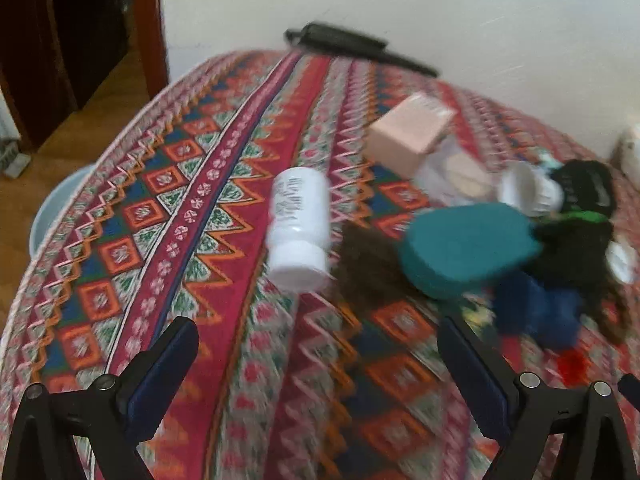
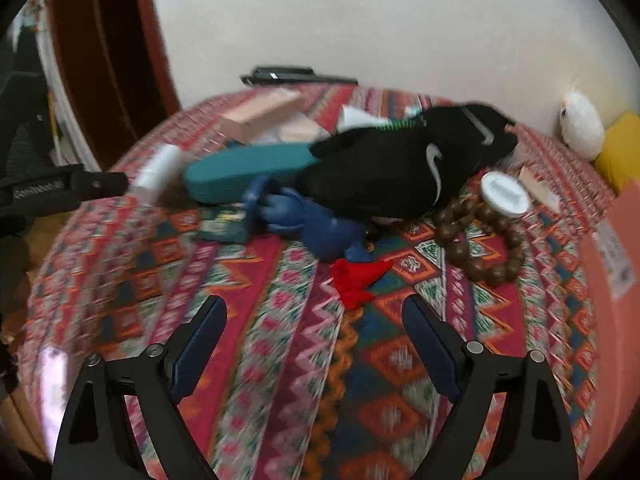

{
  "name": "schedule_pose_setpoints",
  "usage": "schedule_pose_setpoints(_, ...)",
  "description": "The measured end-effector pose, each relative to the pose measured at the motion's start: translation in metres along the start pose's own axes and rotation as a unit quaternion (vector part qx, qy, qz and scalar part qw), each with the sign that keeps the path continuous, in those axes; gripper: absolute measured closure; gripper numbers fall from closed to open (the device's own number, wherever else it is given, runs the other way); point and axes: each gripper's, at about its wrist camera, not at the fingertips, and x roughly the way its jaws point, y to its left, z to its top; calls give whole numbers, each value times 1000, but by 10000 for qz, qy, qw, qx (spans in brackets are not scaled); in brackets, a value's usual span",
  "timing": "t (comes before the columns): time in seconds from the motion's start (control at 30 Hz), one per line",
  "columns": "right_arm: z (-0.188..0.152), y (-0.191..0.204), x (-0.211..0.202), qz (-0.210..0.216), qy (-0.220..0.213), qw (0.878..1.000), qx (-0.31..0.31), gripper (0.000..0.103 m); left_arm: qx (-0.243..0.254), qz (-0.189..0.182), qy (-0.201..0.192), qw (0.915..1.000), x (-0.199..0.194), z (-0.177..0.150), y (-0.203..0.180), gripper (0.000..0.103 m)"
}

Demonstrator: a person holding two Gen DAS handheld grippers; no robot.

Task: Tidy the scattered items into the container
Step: 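Grasp the white pill bottle with the left tool while the right grasps the blue figurine, then carry the pill bottle and blue figurine over the pink box and release both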

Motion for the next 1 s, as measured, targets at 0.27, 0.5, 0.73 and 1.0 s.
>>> schedule_pose_setpoints(0.27,33,-12,71,92,153,9998,-65,11,-182,183,387,9989,88,38,1,9)
schedule_pose_setpoints(0.5,28,-12,57,381,68,9987,-321,46,-97,-44,159,9998,76,32,-10,59)
schedule_pose_setpoints(0.73,-9,-10,-15,632,-115,9976,-246,46,-46,-213,4,9998,5,-3,-11,59)
schedule_pose_setpoints(1.0,-60,-12,-115,730,-397,9965,-60,46,146,-485,-223,9985,-89,-70,-32,59)
